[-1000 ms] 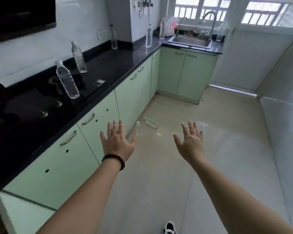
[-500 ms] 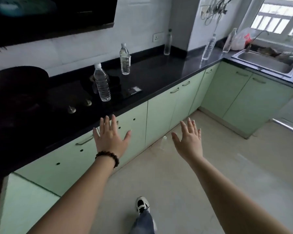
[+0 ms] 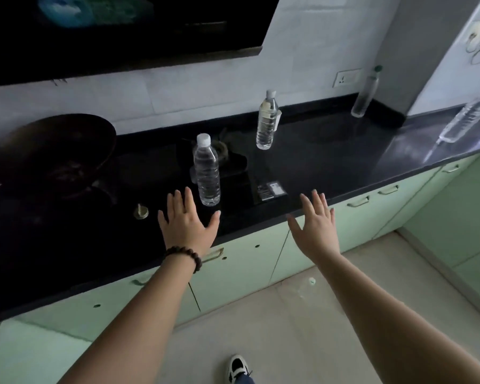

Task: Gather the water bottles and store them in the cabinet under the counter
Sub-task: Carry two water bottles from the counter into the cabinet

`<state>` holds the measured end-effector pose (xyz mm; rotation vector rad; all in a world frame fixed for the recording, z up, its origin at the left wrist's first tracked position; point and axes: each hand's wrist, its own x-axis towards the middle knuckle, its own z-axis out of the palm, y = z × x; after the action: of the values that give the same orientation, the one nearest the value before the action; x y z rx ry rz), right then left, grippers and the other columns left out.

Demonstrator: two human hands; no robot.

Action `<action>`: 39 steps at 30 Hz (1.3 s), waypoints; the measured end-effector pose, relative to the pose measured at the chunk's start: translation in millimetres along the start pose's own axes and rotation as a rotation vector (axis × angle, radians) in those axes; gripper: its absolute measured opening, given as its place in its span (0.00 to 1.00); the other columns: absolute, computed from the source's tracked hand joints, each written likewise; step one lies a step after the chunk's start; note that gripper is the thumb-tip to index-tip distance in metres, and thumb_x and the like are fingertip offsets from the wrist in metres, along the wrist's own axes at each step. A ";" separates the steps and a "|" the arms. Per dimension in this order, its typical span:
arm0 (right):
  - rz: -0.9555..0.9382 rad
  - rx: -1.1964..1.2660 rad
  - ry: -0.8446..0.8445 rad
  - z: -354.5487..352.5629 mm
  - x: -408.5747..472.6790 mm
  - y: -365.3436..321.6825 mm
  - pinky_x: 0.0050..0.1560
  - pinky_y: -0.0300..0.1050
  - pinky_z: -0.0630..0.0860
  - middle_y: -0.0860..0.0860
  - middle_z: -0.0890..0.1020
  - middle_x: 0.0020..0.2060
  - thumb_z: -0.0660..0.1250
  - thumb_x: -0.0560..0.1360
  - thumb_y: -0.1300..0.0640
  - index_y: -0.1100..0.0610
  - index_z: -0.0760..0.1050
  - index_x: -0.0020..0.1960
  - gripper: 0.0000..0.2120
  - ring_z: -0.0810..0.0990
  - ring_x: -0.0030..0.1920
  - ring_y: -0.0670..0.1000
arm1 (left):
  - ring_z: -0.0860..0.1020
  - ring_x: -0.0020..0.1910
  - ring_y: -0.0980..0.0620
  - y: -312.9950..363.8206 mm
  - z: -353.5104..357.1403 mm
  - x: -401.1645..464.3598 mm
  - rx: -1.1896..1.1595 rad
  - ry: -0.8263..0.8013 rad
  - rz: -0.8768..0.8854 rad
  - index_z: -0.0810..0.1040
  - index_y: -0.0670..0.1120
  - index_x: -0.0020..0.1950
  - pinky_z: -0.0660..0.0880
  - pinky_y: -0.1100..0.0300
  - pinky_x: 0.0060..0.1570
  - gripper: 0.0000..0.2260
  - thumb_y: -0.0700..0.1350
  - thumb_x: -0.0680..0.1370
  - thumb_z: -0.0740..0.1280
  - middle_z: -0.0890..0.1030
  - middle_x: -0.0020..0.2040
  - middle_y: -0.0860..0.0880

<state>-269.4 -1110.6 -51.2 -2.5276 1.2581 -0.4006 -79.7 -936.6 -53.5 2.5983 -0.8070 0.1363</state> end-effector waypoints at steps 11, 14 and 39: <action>-0.171 0.080 -0.089 24.7 146.2 -7.5 0.77 0.54 0.43 0.52 0.50 0.79 0.57 0.79 0.41 0.53 0.55 0.77 0.31 0.42 0.78 0.51 | 0.52 0.77 0.41 25.6 28.8 88.0 -0.128 0.078 -0.213 0.52 0.43 0.78 0.54 0.41 0.74 0.44 0.65 0.73 0.65 0.57 0.78 0.40; -0.226 0.109 -0.115 33.6 180.3 -0.8 0.77 0.54 0.42 0.52 0.51 0.78 0.57 0.79 0.41 0.53 0.55 0.77 0.31 0.42 0.78 0.51 | 0.56 0.77 0.42 41.3 45.4 98.2 -0.269 0.126 -0.283 0.53 0.42 0.78 0.56 0.45 0.74 0.47 0.63 0.69 0.71 0.59 0.77 0.40; -0.127 0.762 -0.218 62.8 420.2 10.9 0.73 0.54 0.61 0.54 0.57 0.76 0.79 0.65 0.48 0.54 0.46 0.78 0.55 0.57 0.76 0.54 | 0.80 0.45 0.64 156.7 72.9 178.0 -0.691 0.386 -0.580 0.76 0.52 0.55 0.73 0.67 0.43 0.20 0.48 0.67 0.79 0.81 0.47 0.57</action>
<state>-10.3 -1447.3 -63.6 -1.9268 0.6802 -0.4981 -22.5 -1176.4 -26.1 1.9472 0.0624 0.1464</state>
